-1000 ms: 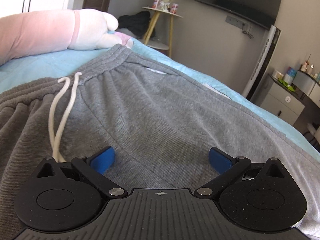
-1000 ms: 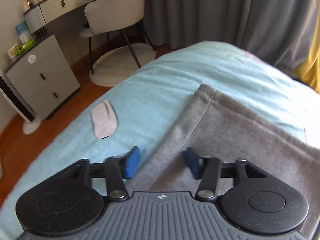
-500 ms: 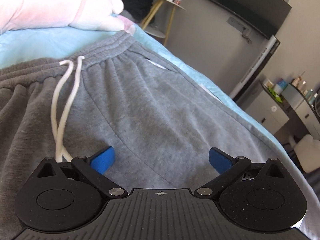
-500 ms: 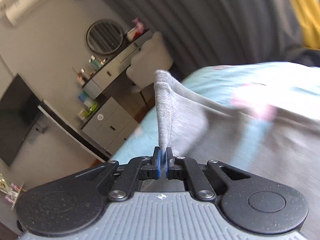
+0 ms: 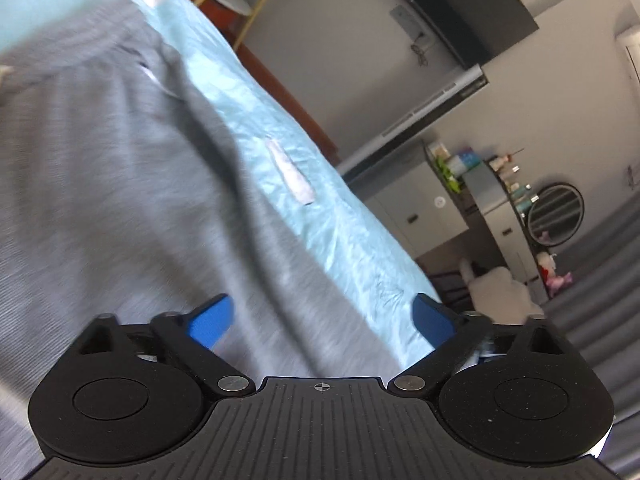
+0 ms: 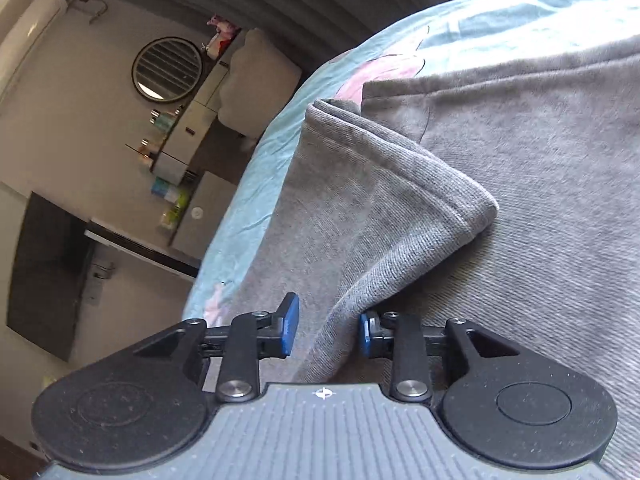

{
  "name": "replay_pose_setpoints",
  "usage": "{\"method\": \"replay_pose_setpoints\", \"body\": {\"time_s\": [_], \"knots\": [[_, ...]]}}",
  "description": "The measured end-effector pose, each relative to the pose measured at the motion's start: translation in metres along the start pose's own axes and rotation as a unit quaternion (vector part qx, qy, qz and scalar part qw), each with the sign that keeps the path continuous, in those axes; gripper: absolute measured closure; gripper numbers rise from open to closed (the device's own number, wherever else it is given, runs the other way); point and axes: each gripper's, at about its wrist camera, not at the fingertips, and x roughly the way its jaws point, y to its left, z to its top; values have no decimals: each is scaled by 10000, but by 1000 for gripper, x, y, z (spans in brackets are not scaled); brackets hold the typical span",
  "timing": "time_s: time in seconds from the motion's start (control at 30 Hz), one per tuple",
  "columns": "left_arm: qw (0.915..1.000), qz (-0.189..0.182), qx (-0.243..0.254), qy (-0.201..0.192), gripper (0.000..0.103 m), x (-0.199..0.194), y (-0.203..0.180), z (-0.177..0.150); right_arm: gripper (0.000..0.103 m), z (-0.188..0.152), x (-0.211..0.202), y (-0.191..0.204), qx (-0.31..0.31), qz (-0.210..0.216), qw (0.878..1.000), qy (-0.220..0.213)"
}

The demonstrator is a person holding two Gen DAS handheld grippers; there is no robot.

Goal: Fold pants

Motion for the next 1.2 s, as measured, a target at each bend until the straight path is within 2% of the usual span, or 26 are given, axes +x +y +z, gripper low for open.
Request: {"method": "replay_pose_setpoints", "body": {"time_s": [0.07,0.1,0.13,0.2,0.27,0.33,0.37,0.4,0.43,0.53,0.6,0.7,0.8,0.9,0.97,1.07,1.13,1.2], "knots": [[9994,197,-108,247,24,26,1,10,72,2,7,-2,115,88,9999,40],[9984,420,-143,340,34,38,3,14,72,2,9,-3,194,152,9997,48],[9974,599,-187,363,38,47,4,19,72,4,10,-5,254,198,9995,69],[9971,579,-385,313,40,60,12,29,72,7,12,-9,359,317,9988,68],[9950,500,-826,253,40,66,21,38,72,10,16,-12,472,361,9982,63],[9935,457,-1018,234,51,73,29,44,73,8,19,-13,543,381,9978,41],[9924,511,-1084,287,74,76,32,46,73,8,22,-12,514,378,9979,51],[9905,571,-1186,397,95,77,36,48,81,8,24,-10,442,364,9983,46],[9890,570,-1280,469,96,75,39,48,96,8,25,-8,385,294,9988,68],[9931,220,-1132,202,97,44,34,48,98,12,20,-3,293,95,9995,99],[9960,-13,-895,63,97,14,25,47,98,19,7,8,96,225,9997,3],[9984,-287,-483,-78,97,-44,12,38,98,34,-23,25,-345,336,9986,-195],[9985,-483,-133,-237,97,-113,11,11,98,54,-62,32,-656,422,9960,-426],[9989,-358,-96,-282,97,-173,25,-31,98,67,-102,29,-1002,350,9925,-608],[9996,-53,-236,-151,97,-195,42,-58,98,67,-121,24,-1326,158,9888,-674],[9948,357,-933,207,97,-200,76,-84,98,60,-130,3,-1529,-311,9862,-560],[9923,650,-1014,300,96,-198,85,-91,98,54,-122,-7,-1557,-594,9852,-400],[9918,870,-906,236,87,-197,87,-89,97,46,-113,-18,-1566,-865,9835,-263]]}}
